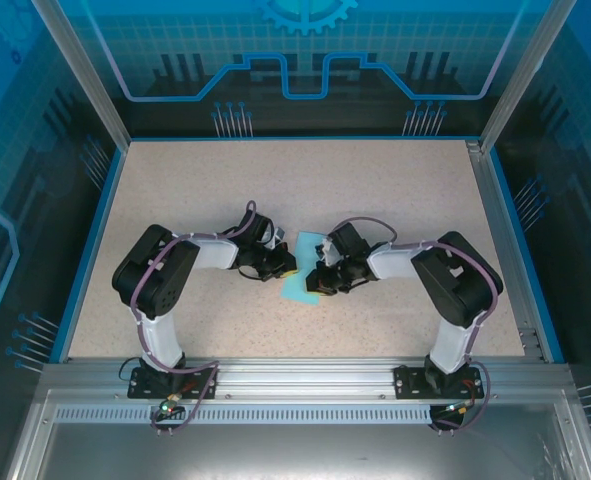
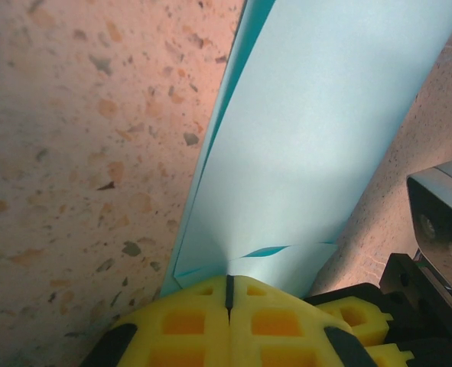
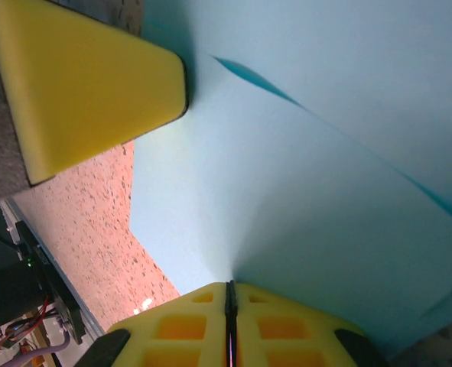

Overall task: Fold a paper plane with a square sheet of paper (pick it up from the middle)
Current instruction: Fold the triangle a second time at the center of the table, then turn over the paper at the center of the table.

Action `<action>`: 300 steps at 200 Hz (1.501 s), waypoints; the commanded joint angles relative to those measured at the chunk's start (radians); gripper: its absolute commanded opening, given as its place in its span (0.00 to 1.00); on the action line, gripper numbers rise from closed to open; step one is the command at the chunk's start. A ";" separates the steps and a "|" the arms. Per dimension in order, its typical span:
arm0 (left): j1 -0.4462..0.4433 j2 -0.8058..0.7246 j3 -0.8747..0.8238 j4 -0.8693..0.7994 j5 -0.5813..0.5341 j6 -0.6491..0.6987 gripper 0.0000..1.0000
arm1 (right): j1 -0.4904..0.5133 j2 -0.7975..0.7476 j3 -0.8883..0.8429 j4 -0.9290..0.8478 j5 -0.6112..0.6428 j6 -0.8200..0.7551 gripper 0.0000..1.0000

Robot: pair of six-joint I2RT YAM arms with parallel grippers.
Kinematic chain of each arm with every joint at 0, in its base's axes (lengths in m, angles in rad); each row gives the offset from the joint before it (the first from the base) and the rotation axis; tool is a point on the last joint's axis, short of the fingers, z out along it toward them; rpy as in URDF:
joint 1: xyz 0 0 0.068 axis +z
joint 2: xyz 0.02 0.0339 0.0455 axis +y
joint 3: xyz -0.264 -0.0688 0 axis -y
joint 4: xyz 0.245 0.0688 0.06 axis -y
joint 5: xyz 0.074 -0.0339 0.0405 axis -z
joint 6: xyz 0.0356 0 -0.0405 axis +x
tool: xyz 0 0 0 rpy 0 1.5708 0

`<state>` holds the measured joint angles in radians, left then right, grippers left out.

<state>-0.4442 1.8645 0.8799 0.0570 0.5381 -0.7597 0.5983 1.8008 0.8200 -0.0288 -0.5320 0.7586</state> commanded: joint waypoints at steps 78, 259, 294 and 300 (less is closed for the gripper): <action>0.001 0.022 -0.025 -0.070 -0.062 -0.008 0.00 | 0.002 -0.077 -0.085 -0.082 -0.013 -0.033 0.11; -0.008 -0.041 0.004 -0.077 -0.026 -0.004 0.00 | -0.091 -0.125 -0.020 -0.060 0.107 0.092 0.39; -0.008 -0.041 0.004 -0.078 -0.026 -0.003 0.00 | -0.089 -0.083 -0.005 -0.023 0.087 0.106 0.37; -0.007 -0.042 0.004 -0.077 -0.026 -0.003 0.00 | -0.089 -0.076 -0.002 -0.017 0.084 0.106 0.37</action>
<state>-0.4461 1.8500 0.8799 0.0273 0.5274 -0.7597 0.5133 1.6955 0.7830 -0.0837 -0.4175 0.8394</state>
